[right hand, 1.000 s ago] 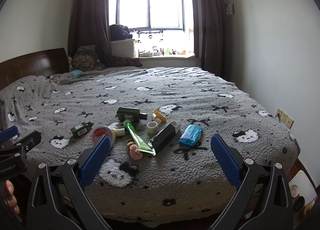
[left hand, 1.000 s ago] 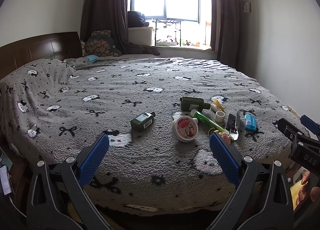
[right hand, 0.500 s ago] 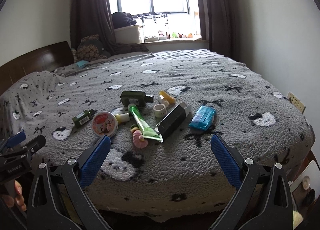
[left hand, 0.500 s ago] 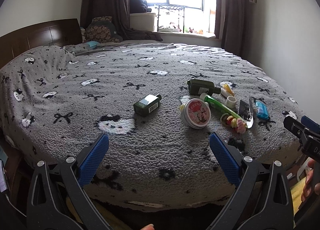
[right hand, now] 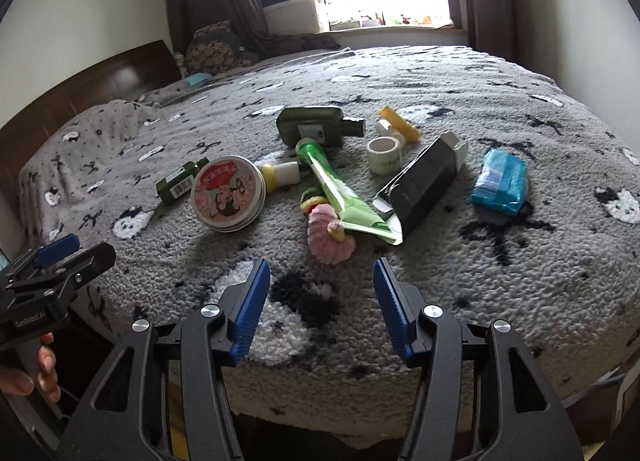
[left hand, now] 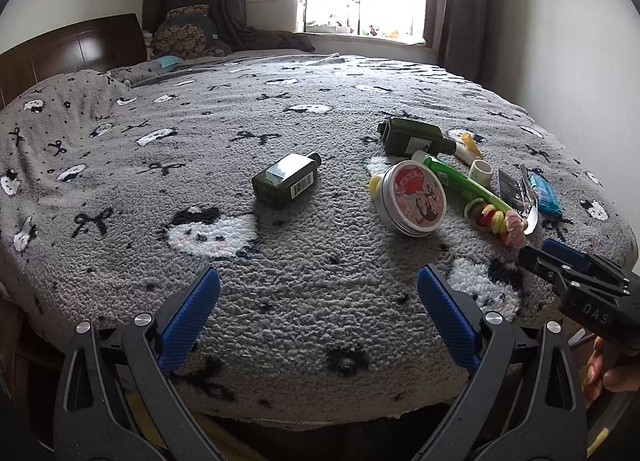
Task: Collect trash
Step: 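Grasp the pink fluffy toy with the right tool while the left tool grasps the round pink tin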
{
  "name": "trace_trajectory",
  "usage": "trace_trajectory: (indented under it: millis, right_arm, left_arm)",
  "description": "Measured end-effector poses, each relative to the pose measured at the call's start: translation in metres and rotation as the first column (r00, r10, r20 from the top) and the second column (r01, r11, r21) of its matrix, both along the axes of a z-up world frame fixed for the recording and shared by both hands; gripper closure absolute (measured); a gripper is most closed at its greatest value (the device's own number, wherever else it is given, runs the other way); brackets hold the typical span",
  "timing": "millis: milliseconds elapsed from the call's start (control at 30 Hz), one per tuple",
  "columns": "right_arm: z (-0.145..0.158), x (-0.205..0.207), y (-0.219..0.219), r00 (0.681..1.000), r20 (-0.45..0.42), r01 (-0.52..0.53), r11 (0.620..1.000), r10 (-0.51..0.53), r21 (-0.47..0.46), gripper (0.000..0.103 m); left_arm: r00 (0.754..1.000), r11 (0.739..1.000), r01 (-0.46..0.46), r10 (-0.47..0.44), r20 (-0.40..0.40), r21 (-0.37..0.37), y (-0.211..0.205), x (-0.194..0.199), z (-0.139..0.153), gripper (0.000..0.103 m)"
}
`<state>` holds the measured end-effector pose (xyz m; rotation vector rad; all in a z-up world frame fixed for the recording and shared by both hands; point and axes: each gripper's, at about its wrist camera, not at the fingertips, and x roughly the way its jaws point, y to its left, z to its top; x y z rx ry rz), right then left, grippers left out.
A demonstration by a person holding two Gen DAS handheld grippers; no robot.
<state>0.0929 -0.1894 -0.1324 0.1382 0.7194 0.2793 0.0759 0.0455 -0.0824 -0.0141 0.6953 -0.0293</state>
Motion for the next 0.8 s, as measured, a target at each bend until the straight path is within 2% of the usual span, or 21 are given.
trace_trajectory:
  millis: [133, 433, 467, 500, 533, 800]
  right_arm:
    - [-0.007, 0.011, 0.004, 1.000, -0.019, -0.019, 0.999, 0.019, 0.028, 0.059]
    - [-0.015, 0.040, 0.006, 1.000, -0.024, -0.004, 1.000, 0.004, 0.004, 0.059]
    - [-0.015, 0.043, 0.007, 1.000, -0.026, -0.009, 1.000, 0.009, 0.005, 0.062]
    - [-0.016, 0.044, 0.008, 1.000, -0.026, -0.013, 1.000, 0.013, 0.000, 0.076]
    - [-0.015, 0.045, 0.008, 1.000, -0.025, -0.013, 1.000, 0.013, -0.007, 0.078]
    - [0.013, 0.024, -0.012, 0.997, 0.073, 0.015, 1.000, -0.014, -0.022, 0.079]
  left_arm:
    - [1.000, 1.000, 0.018, -0.018, -0.005, -0.010, -0.002, 0.009, -0.003, 0.009]
    - [0.999, 0.999, 0.047, -0.047, -0.017, -0.015, -0.010, 0.026, -0.010, 0.009]
    - [0.999, 0.999, 0.050, -0.051, -0.018, -0.017, -0.011, 0.028, -0.011, 0.009]
    - [0.998, 0.998, 0.055, -0.055, -0.021, -0.019, -0.013, 0.030, -0.012, 0.009]
    - [0.998, 0.998, 0.061, -0.061, -0.024, -0.020, -0.015, 0.031, -0.012, 0.009]
    - [0.991, 0.991, 0.126, -0.128, -0.034, -0.050, -0.042, 0.059, -0.017, 0.009]
